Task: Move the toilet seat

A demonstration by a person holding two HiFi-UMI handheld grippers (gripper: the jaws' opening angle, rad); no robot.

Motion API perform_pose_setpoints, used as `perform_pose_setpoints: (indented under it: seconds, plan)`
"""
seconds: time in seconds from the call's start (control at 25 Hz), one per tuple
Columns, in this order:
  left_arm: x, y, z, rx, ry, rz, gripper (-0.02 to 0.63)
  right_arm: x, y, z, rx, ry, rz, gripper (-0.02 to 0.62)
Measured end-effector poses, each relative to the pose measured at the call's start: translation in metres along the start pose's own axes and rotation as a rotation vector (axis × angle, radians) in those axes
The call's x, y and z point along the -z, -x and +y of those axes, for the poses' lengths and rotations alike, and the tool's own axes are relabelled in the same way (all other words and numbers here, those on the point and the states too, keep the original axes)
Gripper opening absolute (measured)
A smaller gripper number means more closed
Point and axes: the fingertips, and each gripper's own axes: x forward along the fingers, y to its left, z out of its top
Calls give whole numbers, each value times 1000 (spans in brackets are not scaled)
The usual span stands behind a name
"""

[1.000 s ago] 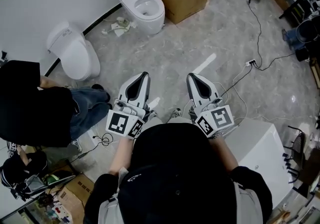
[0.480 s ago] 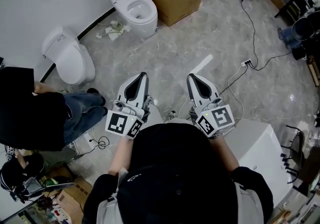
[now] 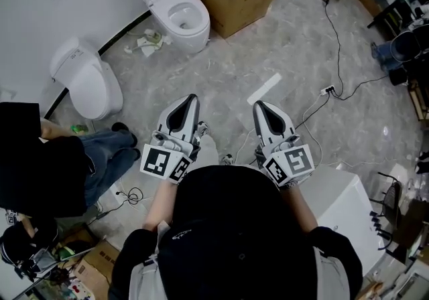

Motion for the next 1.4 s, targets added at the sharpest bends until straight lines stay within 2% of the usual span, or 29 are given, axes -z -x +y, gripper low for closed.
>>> perform_pose_setpoints:
  seconds: [0.32, 0.48, 0.84, 1.12, 1.4]
  plan:
    - [-3, -68, 72, 37, 42, 10, 9, -5, -87, -28, 53, -29, 31, 14]
    - [-6, -95, 105, 68, 35, 17, 9, -7, -130, -38, 70, -27, 35, 14]
    - [-21, -133, 173, 89, 39, 14, 9, -18, -206, -37, 81, -17, 26, 14]
    - [-20, -144, 201, 89, 46, 7, 9, -15, -237, -37, 79, -7, 31, 14]
    - [-20, -155, 210, 78, 38, 15, 9, -18, -249, -45, 69, -4, 33, 14]
